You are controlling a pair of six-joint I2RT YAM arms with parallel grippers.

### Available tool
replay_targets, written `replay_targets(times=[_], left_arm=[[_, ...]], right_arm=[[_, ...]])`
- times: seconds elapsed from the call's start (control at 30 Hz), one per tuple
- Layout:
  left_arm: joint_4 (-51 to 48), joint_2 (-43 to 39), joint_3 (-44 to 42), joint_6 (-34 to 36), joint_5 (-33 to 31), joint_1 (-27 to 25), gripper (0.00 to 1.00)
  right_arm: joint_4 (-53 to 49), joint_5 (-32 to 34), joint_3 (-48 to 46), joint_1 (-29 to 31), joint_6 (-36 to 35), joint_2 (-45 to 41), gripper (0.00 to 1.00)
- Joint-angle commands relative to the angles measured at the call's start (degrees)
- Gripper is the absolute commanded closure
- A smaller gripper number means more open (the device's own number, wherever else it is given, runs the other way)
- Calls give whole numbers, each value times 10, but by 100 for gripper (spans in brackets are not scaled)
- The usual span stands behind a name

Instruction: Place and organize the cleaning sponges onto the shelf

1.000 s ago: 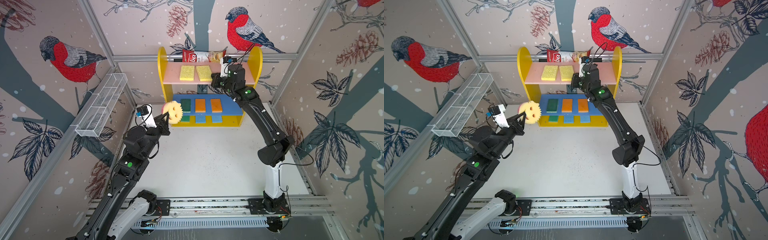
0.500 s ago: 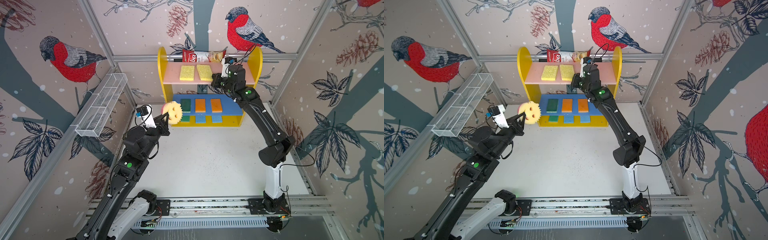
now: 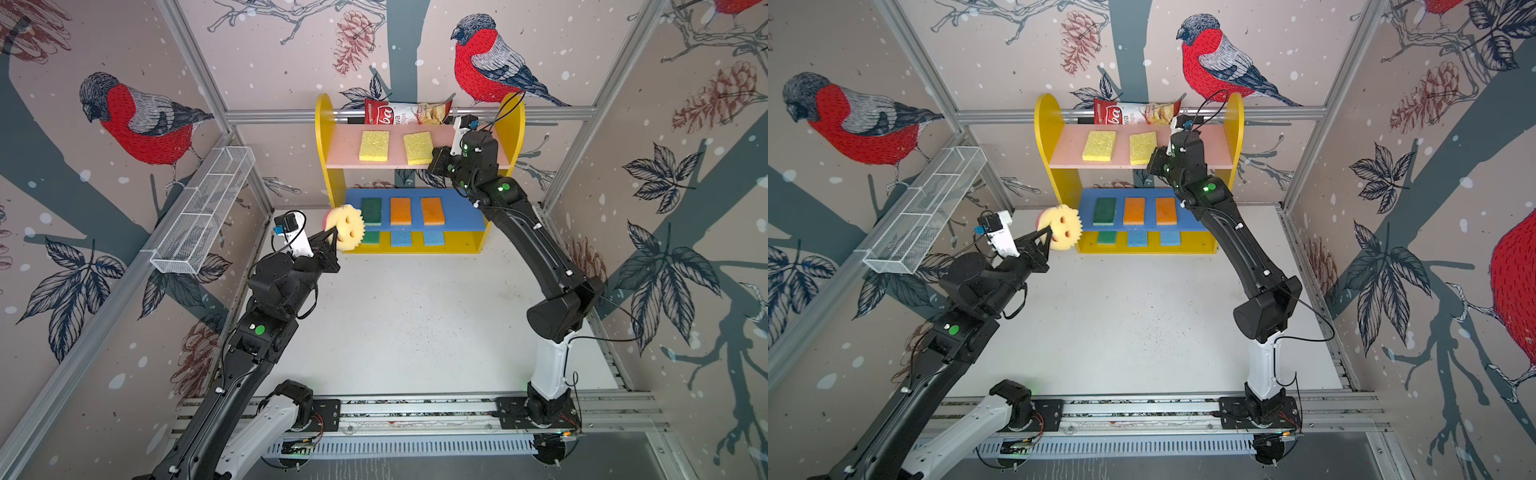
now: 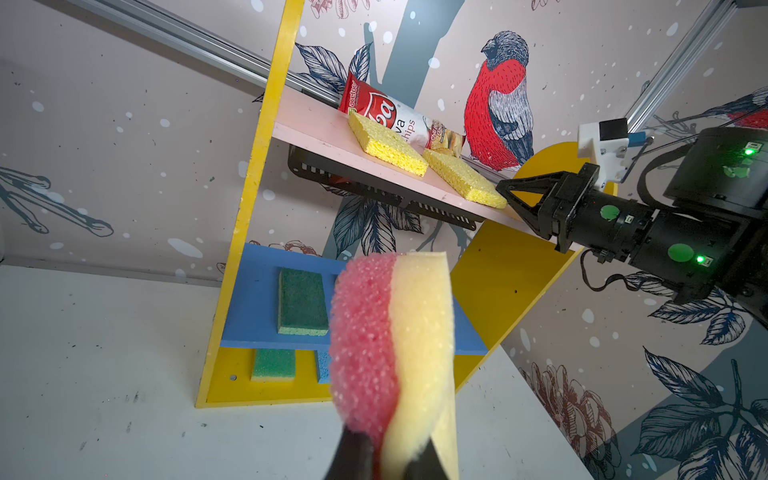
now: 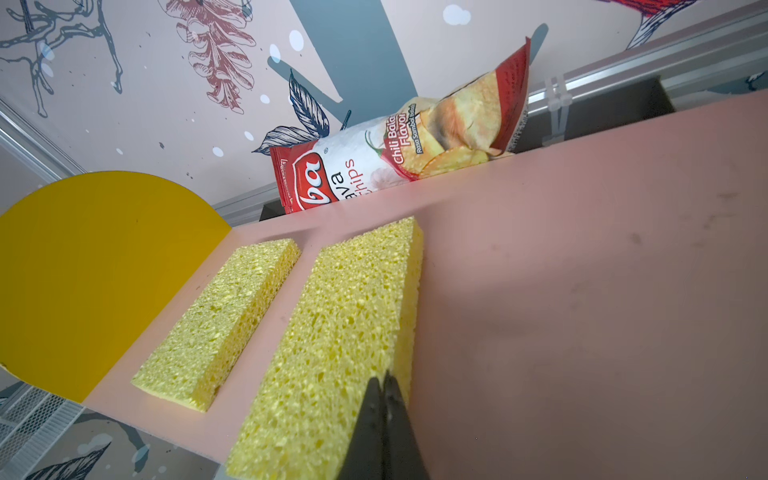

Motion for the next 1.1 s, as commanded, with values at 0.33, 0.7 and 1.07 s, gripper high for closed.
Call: replay_targets(times=[0.33, 0.7, 1.07], left_arm=[[15, -4, -4, 1, 1, 4, 100], [13, -6, -6, 2, 1, 4, 100], [14, -6, -6, -3, 4, 5, 100]], right_arm=[[30, 72, -23, 28, 34, -9, 100], [70, 119, -73, 29, 58, -40, 100], [94, 127, -88, 35, 63, -46, 100]])
